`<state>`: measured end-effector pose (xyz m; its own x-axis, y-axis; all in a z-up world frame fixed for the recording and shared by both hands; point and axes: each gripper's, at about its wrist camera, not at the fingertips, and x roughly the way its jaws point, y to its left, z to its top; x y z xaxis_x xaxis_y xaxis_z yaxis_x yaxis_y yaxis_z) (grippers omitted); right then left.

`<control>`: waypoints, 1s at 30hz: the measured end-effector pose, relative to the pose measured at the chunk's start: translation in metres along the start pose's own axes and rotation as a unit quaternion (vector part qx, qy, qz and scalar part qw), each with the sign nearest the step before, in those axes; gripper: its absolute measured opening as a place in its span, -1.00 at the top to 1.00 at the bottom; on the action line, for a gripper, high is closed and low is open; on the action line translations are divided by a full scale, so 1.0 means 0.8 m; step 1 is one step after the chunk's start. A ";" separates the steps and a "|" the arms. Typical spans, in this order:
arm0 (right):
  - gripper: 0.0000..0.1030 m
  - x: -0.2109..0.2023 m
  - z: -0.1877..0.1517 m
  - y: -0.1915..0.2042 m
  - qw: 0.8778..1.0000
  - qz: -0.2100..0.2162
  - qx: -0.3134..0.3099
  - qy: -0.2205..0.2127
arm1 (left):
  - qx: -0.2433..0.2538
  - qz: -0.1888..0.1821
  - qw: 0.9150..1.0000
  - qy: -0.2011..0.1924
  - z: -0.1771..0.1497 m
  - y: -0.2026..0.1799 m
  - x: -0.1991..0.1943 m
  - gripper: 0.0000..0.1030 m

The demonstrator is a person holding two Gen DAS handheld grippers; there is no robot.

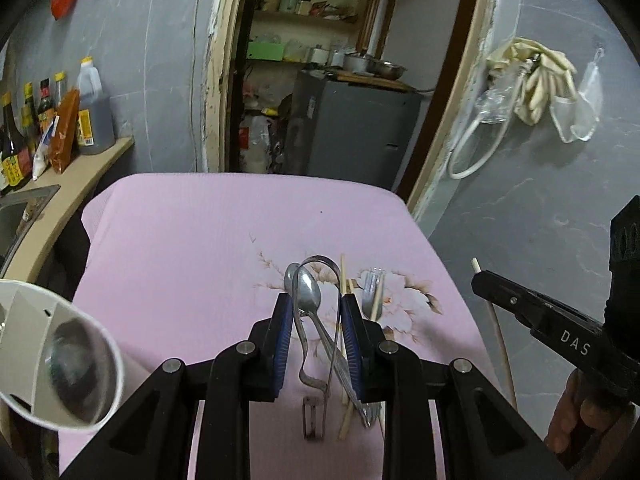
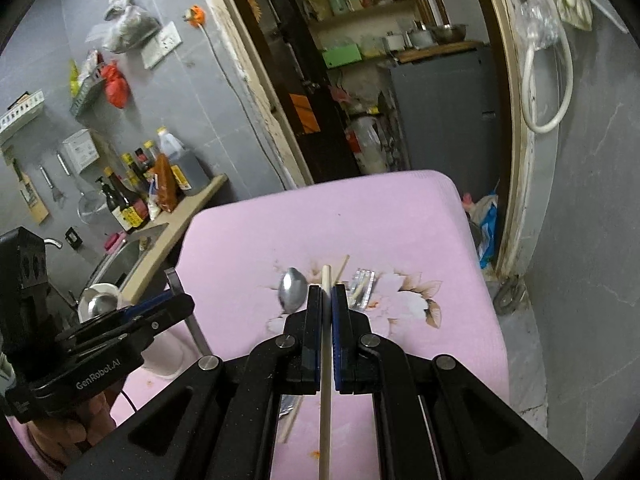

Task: Organize utensils
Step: 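Grasp the metal peeler with the left tool while the right tool grasps a chopstick, then carry the peeler and the chopstick over the white caddy with both tools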

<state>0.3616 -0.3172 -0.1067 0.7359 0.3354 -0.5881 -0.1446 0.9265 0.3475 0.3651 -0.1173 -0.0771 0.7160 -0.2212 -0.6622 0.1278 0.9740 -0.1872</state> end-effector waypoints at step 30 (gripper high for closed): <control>0.92 -0.061 0.070 0.292 0.952 0.119 -0.008 -0.283 | -0.059 -0.001 0.985 -0.162 0.090 0.191 -0.230 0.55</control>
<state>0.3287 -0.1264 0.0442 0.9191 0.3939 -0.0052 -0.3577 0.8400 0.4080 0.3022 0.0755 0.0688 0.8994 -0.1776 -0.3994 0.0631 0.9569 -0.2834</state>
